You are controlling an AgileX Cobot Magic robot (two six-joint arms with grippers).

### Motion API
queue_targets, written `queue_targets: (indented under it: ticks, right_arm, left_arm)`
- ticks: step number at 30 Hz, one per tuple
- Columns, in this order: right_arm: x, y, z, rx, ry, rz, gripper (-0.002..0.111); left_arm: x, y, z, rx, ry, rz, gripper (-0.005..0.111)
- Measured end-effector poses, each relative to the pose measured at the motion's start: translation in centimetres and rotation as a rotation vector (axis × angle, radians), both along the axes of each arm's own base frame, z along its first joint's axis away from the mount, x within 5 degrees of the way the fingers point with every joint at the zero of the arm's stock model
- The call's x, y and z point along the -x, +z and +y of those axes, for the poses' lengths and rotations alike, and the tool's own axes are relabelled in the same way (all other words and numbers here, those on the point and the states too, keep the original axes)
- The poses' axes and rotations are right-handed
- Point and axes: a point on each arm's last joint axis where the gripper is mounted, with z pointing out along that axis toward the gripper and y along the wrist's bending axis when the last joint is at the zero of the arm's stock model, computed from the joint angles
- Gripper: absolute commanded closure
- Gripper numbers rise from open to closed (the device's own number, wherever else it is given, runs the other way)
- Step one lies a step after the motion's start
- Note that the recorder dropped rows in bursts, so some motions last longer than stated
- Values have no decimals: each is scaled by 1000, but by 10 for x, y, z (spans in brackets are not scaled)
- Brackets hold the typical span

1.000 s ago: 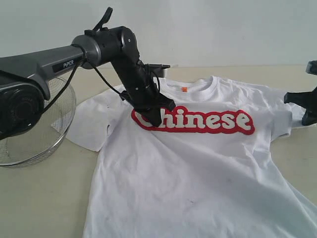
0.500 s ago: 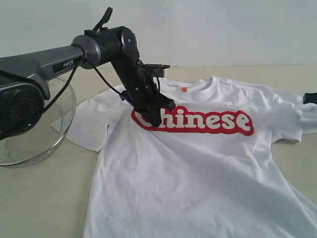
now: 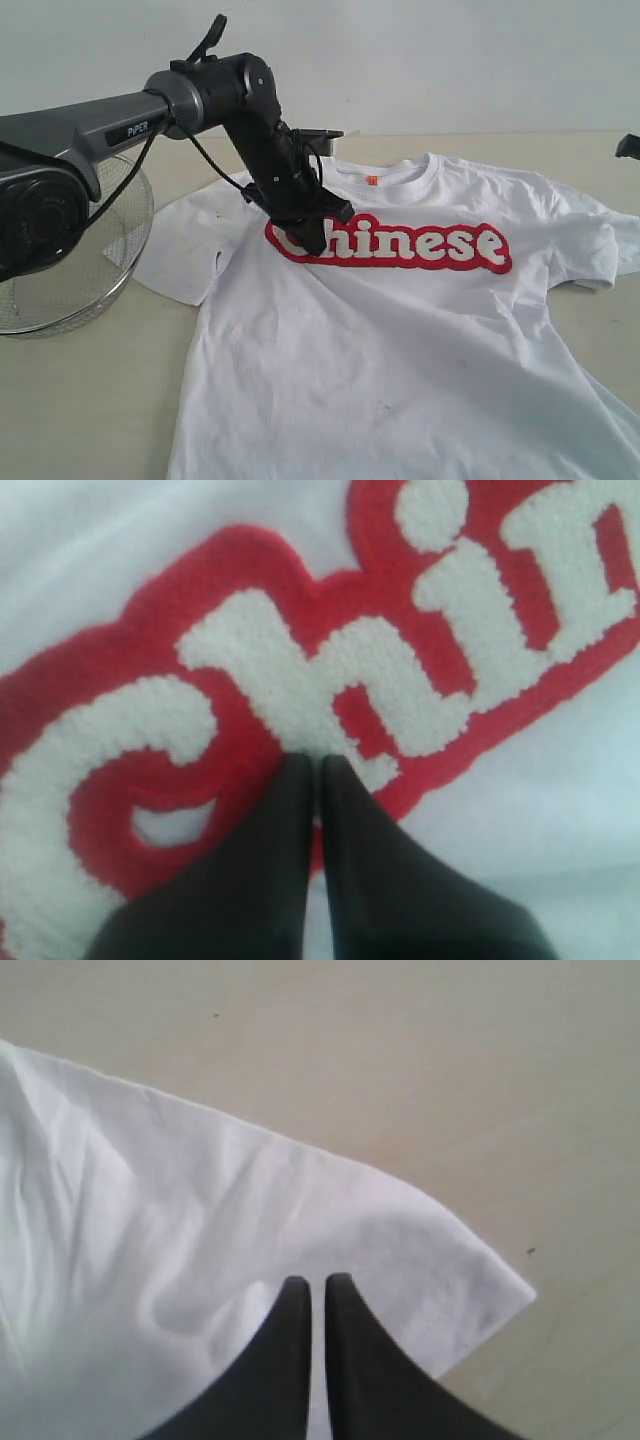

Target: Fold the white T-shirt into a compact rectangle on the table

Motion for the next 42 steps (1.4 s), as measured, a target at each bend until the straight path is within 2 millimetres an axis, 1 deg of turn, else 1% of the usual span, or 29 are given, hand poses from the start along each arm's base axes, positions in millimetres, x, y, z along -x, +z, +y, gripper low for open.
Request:
queue_targets:
  ticks: [3,9,14,22,25,28,32,36,38,40,42]
  right_arm:
    - [3,-5,4,-23,4,13,108]
    - [12,-23,9,-56,-1,53,108]
    - [12,-38,11,-89,-15,66,108]
    - [11,-46,12,-96,5,66,108]
    - [12,-47,10,-53,7,104,108]
    - [16,-46,3,41,-7,161,108]
    - [15,-42,-3,92,3,166,108]
    - [11,-40,-6,91,-11,169,108]
    - [9,-40,-4,64,-36,146,108]
    - [6,-35,-2,28,-53,97,108]
    - [3,-25,1,-4,-54,40,108]
  left_arm:
    - [0,0,0,7,3,5,102]
    - [-1,-1,2,32,17,23,102]
    - [-1,0,1,65,31,40,102]
    - [-1,-2,0,108,51,67,102]
    - [-1,-2,-1,117,53,72,102]
    - [-1,-3,-1,121,57,74,102]
    - [-1,-3,-2,122,63,77,102]
    - [-1,-3,-2,123,64,76,102]
    - [-1,-3,-2,123,64,76,102]
    - [-1,-3,-2,123,64,76,102]
    - [-1,0,-1,124,64,73,102]
